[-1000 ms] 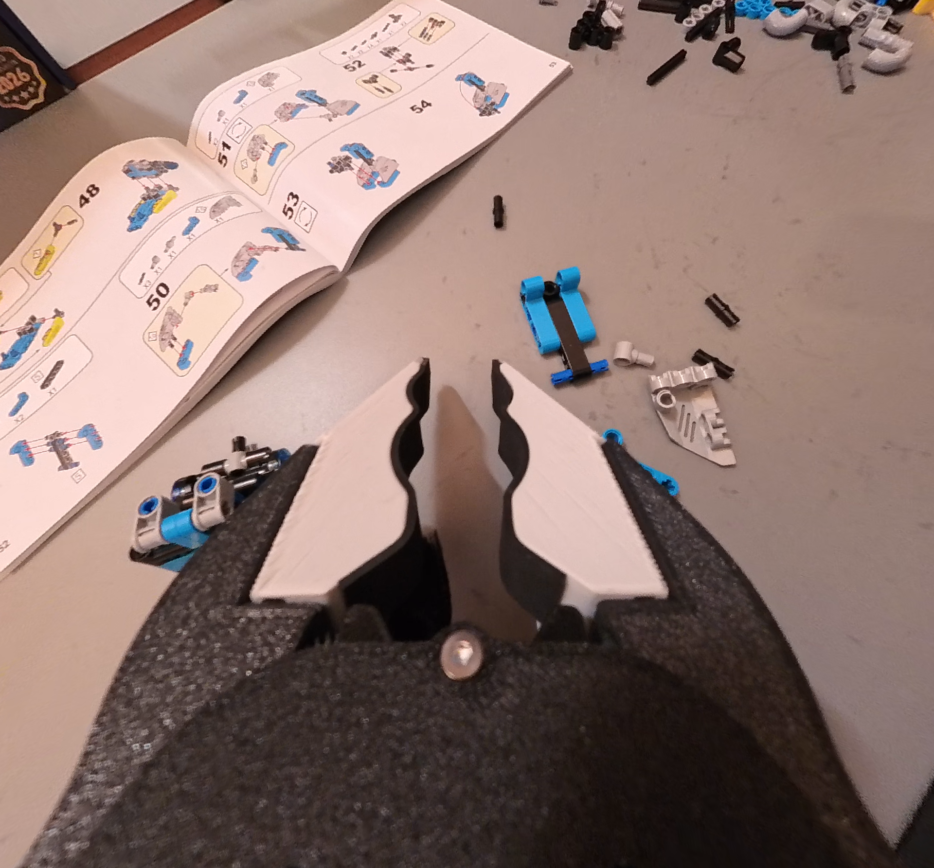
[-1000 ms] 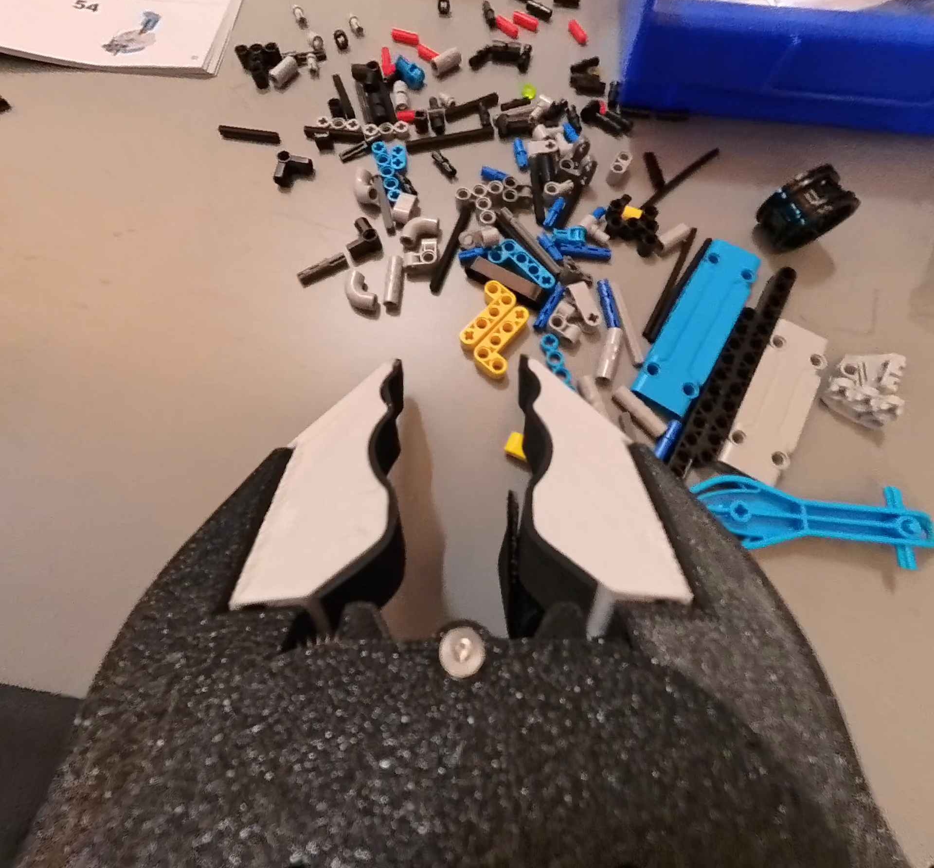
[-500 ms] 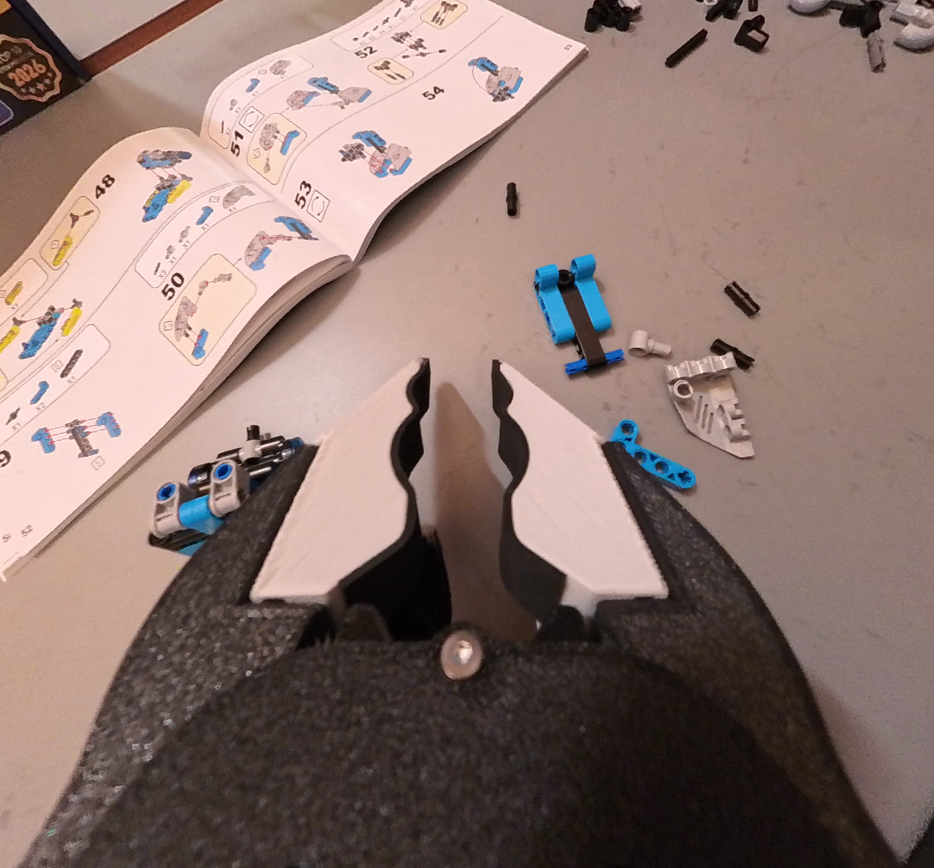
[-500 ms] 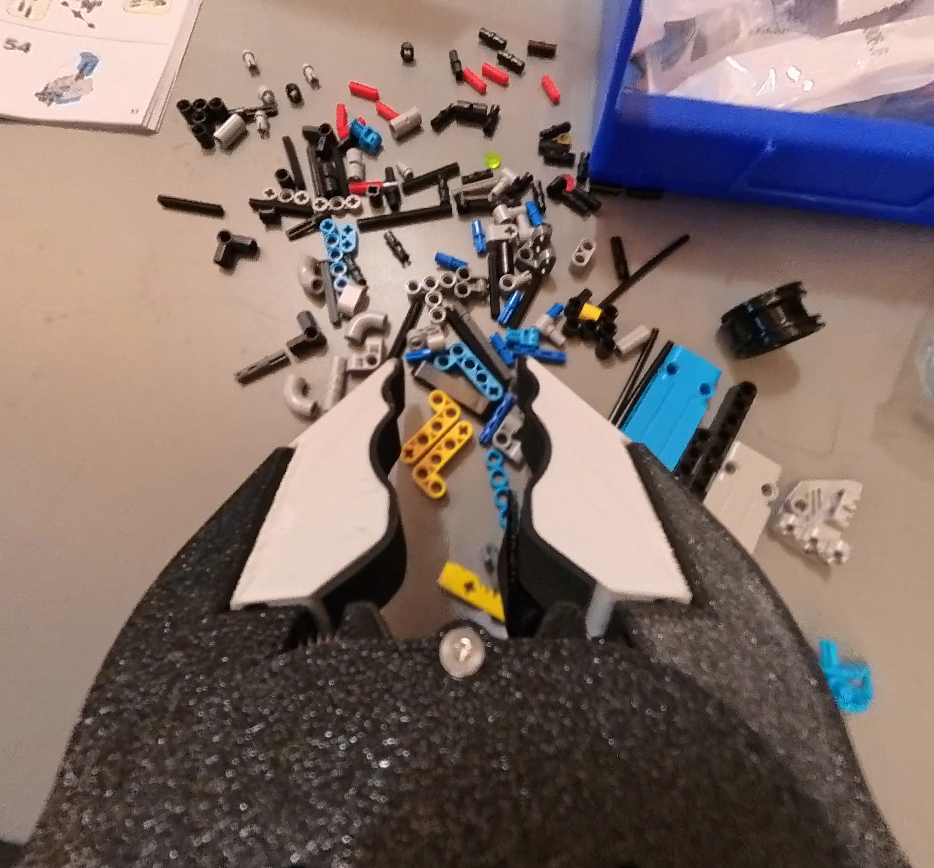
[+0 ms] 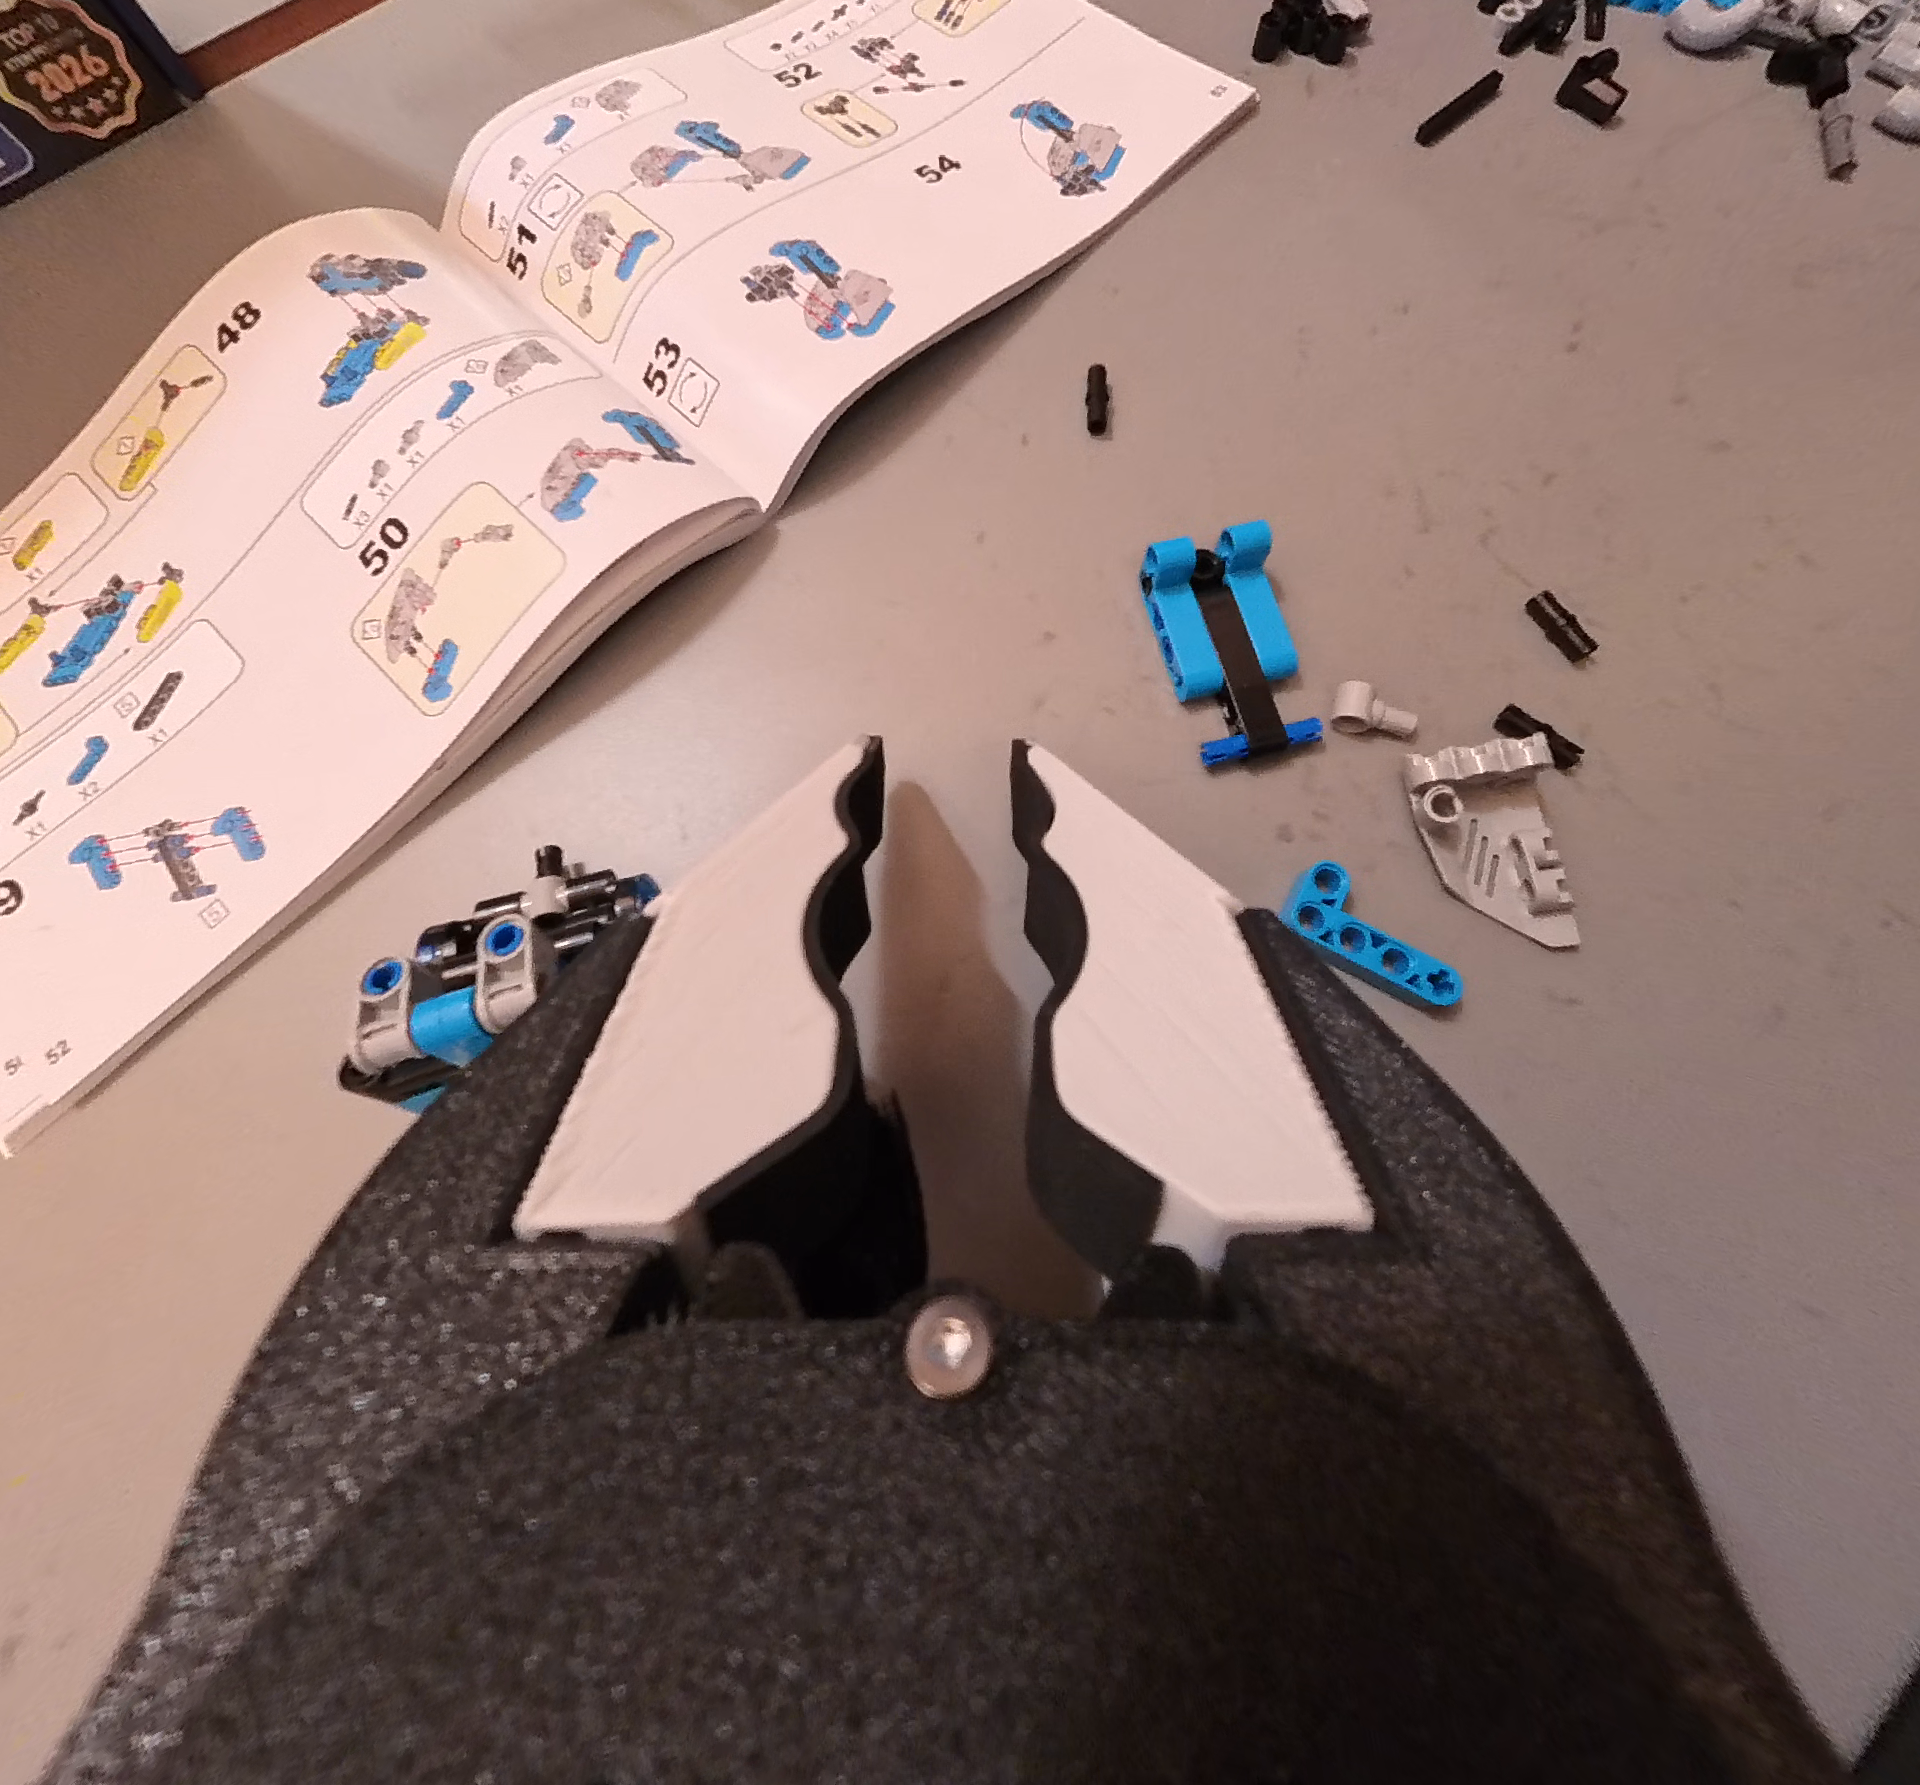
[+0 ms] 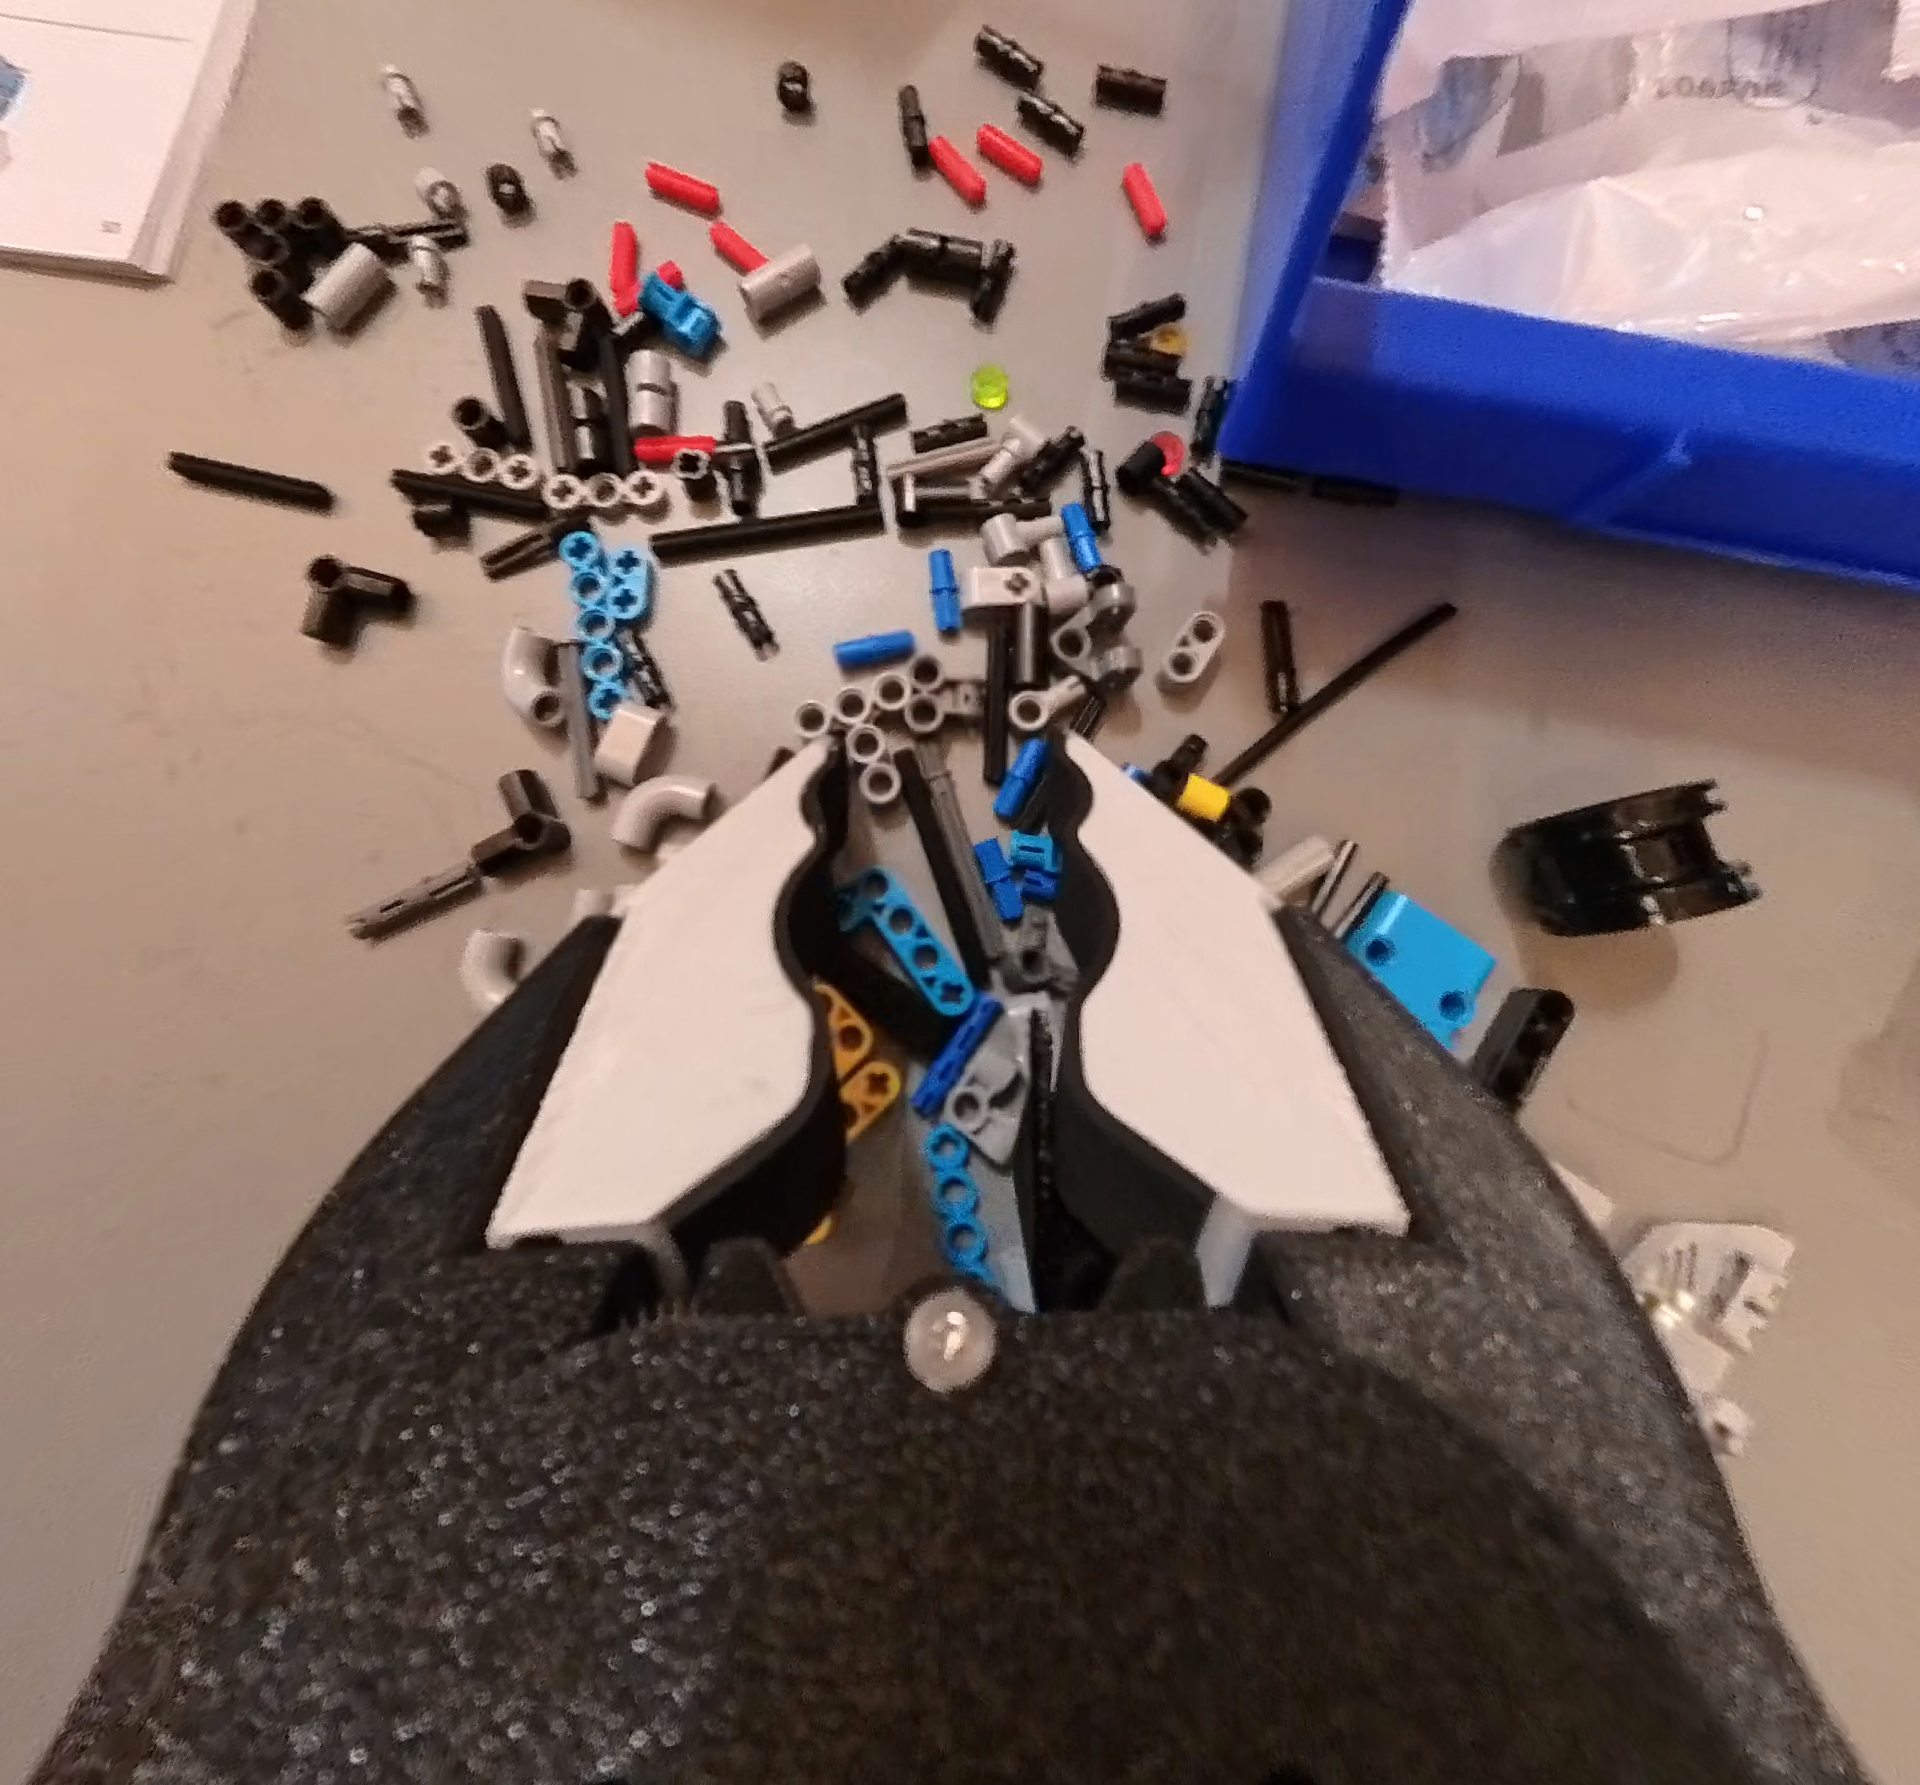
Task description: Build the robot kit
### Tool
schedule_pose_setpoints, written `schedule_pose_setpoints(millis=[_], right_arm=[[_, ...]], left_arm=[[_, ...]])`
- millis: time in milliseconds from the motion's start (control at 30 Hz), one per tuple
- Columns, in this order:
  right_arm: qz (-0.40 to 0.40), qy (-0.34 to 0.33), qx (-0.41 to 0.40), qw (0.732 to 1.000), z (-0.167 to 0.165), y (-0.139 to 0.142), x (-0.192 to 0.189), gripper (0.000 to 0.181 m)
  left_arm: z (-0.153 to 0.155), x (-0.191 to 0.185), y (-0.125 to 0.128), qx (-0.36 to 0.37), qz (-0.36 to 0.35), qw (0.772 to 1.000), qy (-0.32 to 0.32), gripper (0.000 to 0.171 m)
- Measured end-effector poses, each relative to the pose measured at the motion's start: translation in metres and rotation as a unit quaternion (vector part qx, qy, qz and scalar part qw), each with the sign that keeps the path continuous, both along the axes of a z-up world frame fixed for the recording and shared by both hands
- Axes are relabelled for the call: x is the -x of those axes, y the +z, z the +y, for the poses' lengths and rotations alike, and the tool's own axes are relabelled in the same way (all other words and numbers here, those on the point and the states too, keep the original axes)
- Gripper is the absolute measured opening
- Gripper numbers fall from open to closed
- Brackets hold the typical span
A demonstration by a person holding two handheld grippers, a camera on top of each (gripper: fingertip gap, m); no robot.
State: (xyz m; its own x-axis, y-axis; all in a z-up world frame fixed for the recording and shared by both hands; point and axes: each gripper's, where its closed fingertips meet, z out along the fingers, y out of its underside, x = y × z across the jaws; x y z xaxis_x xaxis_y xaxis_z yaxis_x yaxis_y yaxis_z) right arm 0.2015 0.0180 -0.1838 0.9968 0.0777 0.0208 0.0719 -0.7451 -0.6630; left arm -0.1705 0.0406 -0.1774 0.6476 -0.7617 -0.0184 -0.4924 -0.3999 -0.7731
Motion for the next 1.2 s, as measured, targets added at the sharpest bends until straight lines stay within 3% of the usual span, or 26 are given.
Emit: schedule_pose_setpoints(millis=[100,400,933,1200], right_arm=[[-0.031,-0.021,0.000,0.999,-0.003,0.001,-0.016,0.038],[-0.027,-0.023,0.010,0.999,-0.013,0.002,-0.022,0.038],[-0.097,-0.094,0.012,0.991,-0.028,0.012,-0.082,0.038],[-0.095,-0.079,0.016,0.992,-0.026,0.007,-0.073,0.032]], left_arm=[[0.000,0.000,0.000,0.000,0.002,1.000,-0.001,0.024],[0.000,0.000,-0.001,-0.002,0.004,1.000,-0.001,0.024],[-0.001,0.000,-0.002,-0.002,0.008,1.000,-0.002,0.024],[0.000,0.000,-0.002,0.000,0.008,1.000,-0.002,0.024]])
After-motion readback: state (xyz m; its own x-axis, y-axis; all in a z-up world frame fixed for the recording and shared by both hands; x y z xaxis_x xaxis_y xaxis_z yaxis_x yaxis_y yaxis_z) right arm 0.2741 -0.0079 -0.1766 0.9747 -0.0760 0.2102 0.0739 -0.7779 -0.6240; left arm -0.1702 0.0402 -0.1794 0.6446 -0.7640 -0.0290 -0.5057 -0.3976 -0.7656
